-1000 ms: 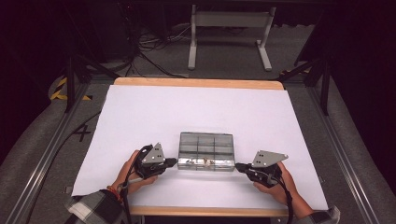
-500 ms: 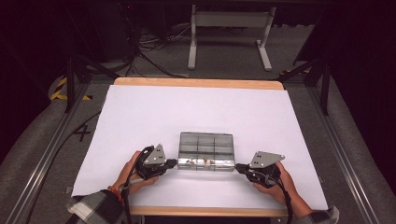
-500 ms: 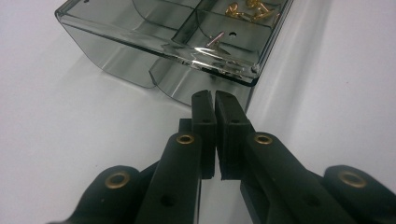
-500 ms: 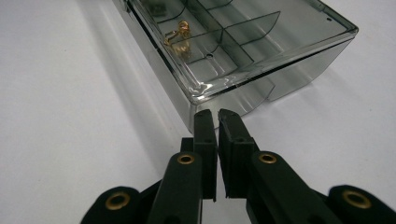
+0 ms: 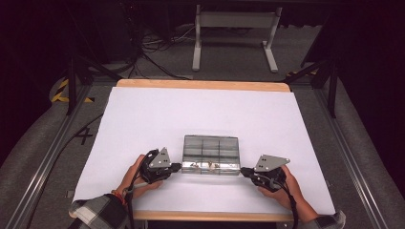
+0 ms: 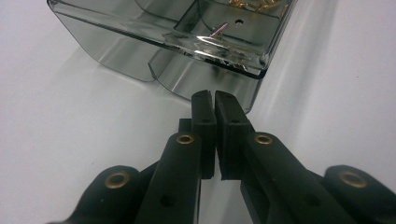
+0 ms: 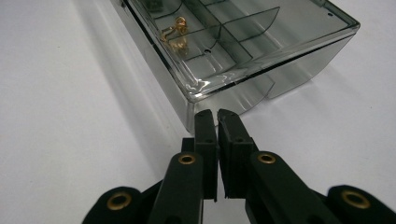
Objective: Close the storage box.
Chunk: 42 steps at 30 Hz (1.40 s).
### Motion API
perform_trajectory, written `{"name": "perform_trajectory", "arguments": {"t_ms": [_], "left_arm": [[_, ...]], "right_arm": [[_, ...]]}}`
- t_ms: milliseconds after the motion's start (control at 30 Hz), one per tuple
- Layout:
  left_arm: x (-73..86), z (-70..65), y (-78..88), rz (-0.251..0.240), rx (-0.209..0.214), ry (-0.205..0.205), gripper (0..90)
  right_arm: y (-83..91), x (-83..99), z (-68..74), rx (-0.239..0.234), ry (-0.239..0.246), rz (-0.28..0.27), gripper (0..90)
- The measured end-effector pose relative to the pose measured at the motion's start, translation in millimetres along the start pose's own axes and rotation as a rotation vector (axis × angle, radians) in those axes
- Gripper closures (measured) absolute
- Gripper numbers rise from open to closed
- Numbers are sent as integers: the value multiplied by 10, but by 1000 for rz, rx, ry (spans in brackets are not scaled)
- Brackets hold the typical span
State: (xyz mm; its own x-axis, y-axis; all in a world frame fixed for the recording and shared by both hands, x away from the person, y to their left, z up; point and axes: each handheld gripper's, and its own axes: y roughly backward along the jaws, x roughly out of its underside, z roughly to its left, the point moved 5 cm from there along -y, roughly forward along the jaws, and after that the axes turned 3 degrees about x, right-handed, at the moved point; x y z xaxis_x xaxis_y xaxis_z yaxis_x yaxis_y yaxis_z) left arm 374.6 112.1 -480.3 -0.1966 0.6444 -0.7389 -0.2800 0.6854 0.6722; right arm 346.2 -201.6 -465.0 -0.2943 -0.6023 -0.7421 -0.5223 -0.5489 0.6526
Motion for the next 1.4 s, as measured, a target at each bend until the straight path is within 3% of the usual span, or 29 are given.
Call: {"name": "perform_trajectory", "arguments": {"t_ms": [300, 1067, 1400], "left_arm": [[-4, 12, 41, -6, 0, 5, 859], [25, 82, 291, -53, -69, 20, 797], [90, 114, 391, -53, -105, 18, 759]], "right_arm": [[42, -32, -30, 8, 2, -12, 826], [206, -81, -89, 95, 51, -21, 740], [266, -43, -132, 109, 33, -27, 687]]}}
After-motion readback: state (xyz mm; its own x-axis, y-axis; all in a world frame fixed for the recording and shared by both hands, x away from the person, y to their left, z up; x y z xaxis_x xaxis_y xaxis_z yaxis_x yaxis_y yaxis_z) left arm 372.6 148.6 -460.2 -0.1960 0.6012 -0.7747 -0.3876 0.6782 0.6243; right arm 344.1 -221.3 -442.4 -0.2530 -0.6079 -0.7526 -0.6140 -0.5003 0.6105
